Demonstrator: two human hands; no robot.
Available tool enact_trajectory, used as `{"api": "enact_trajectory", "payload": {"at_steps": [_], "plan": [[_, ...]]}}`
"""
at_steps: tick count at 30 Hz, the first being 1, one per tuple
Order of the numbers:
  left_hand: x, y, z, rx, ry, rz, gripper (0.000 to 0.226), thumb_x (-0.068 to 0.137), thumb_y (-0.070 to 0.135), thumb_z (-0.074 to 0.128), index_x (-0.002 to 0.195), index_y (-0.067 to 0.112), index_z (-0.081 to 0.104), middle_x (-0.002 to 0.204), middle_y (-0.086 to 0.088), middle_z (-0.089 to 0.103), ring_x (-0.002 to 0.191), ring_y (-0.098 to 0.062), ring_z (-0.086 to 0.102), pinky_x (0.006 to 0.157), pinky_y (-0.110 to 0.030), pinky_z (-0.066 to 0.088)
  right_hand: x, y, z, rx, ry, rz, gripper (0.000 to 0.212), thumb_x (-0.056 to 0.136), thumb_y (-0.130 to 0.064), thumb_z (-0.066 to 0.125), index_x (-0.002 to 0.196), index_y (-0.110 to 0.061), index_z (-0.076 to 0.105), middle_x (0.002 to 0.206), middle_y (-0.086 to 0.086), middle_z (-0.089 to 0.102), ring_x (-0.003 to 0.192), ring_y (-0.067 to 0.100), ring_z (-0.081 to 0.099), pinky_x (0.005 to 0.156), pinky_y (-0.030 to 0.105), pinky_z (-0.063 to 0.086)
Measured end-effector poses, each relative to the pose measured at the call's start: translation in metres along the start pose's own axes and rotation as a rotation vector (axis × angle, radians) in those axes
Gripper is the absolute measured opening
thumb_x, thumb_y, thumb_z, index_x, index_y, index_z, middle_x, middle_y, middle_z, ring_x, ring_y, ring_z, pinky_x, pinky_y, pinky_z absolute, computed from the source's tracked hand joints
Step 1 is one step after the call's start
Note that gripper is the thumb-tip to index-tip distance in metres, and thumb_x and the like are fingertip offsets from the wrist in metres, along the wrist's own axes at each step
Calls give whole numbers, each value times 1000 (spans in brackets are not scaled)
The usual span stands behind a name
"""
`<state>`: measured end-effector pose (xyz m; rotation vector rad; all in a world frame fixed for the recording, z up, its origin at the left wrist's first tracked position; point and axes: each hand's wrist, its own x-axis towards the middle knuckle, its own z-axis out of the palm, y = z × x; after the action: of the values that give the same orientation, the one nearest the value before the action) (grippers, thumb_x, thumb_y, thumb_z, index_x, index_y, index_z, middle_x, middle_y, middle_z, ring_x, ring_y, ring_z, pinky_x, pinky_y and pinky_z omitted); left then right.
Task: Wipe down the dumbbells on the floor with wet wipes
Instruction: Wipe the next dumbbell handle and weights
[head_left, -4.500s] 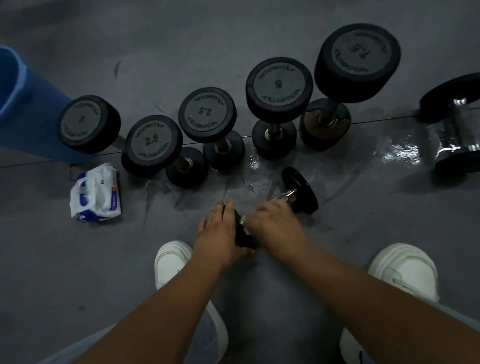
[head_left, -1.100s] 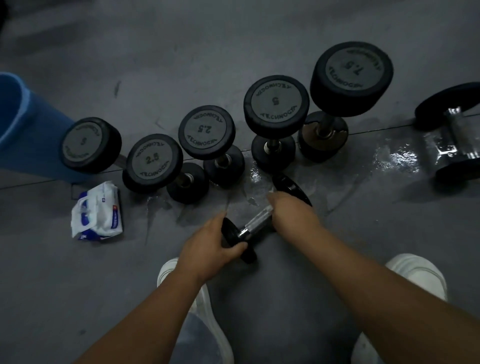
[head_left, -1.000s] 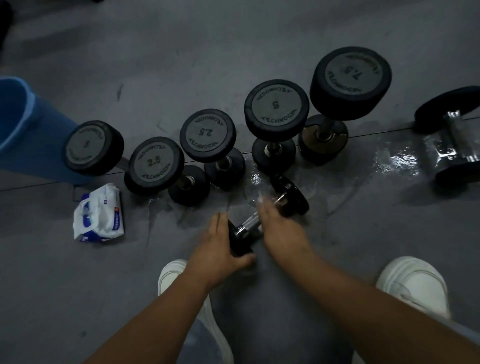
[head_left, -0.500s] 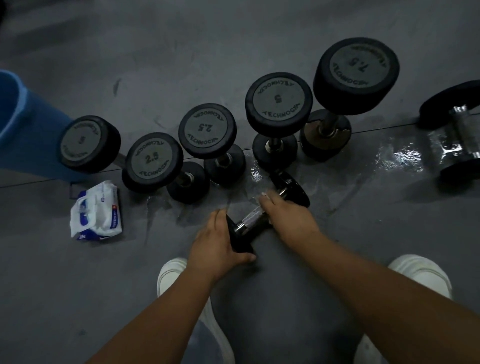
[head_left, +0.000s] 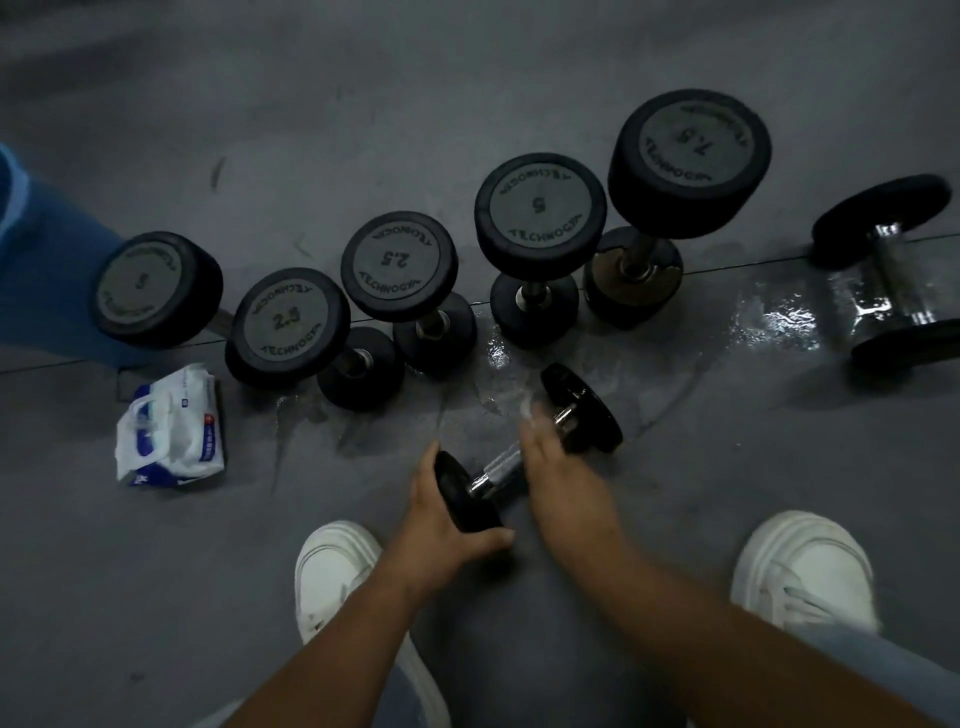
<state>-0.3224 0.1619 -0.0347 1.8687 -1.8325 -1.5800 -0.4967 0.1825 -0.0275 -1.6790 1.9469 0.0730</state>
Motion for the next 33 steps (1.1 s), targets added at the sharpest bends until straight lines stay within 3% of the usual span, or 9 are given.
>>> {"api": "enact_trajectory", "payload": {"at_steps": [4, 9, 13, 16, 19, 22, 25, 29, 33], "plan": [[8, -2, 1, -4, 1, 25, 139, 33, 63, 85, 148, 26, 16, 145, -1, 35, 131, -14, 40, 111, -30, 35, -7, 7, -1, 186, -138, -197, 66, 99, -27, 46, 152, -40, 9, 156, -3, 28, 117, 30, 57, 94, 38, 47], [22, 1, -12, -71, -63, -9, 134, 38, 52, 87, 148, 25, 15, 142, -5, 40, 128, -16, 44, 111, -28, 36, 5, 10, 6, 89, -45, -186, 79, 91, -8, 46, 153, -37, 5, 160, -19, -2, 107, 30, 62, 82, 38, 52], [23, 1, -14, -85, -83, -24, 132, 39, 52, 86, 147, 27, 14, 140, -4, 41, 128, -15, 46, 111, -28, 36, 17, 28, -4, 126, 54, -124, 51, 99, -31, 40, 146, -44, 27, 155, -8, 31, 114, 25, 60, 91, 41, 51], [22, -1, -11, -102, -86, -32, 128, 40, 53, 85, 144, 35, 12, 142, -4, 41, 129, -15, 46, 114, -33, 37, 10, 19, -2, 68, -13, -155, 77, 93, -6, 40, 153, -36, 1, 160, -19, -6, 108, 30, 62, 83, 41, 53], [20, 1, -10, -110, -95, -30, 123, 41, 52, 85, 139, 42, 11, 142, -6, 41, 128, -16, 47, 113, -35, 39, 8, 16, 0, 63, -128, -345, 70, 95, -19, 35, 152, -40, 0, 161, -12, 5, 113, 29, 60, 86, 39, 52], [24, -1, -11, -122, -87, -42, 128, 40, 53, 85, 143, 36, 12, 143, -6, 40, 130, -17, 45, 115, -36, 36, 15, 25, -4, 107, 42, -56, 81, 91, -8, 40, 152, -37, -4, 162, -11, 2, 106, 30, 63, 84, 41, 52], [24, -2, -10, -111, -83, -34, 130, 38, 53, 84, 145, 31, 14, 141, -5, 41, 127, -16, 47, 110, -30, 40, -4, 11, 11, 58, -146, -393, 80, 95, -12, 44, 152, -37, -5, 158, -21, -13, 111, 29, 59, 84, 40, 51], [27, -1, -14, -133, -84, -40, 130, 38, 53, 83, 145, 28, 14, 140, -6, 42, 128, -18, 46, 111, -32, 39, 14, 29, 3, 141, -1, -75, 86, 90, -3, 44, 151, -43, -3, 160, -17, 2, 111, 30, 60, 88, 40, 51], [28, -1, -14, -134, -106, -58, 127, 38, 51, 85, 142, 36, 13, 139, -7, 45, 123, -17, 51, 106, -32, 45, 8, -1, -4, 236, -128, -399, 53, 97, -24, 46, 144, -40, 31, 147, -8, 43, 118, 26, 57, 96, 41, 47]]}}
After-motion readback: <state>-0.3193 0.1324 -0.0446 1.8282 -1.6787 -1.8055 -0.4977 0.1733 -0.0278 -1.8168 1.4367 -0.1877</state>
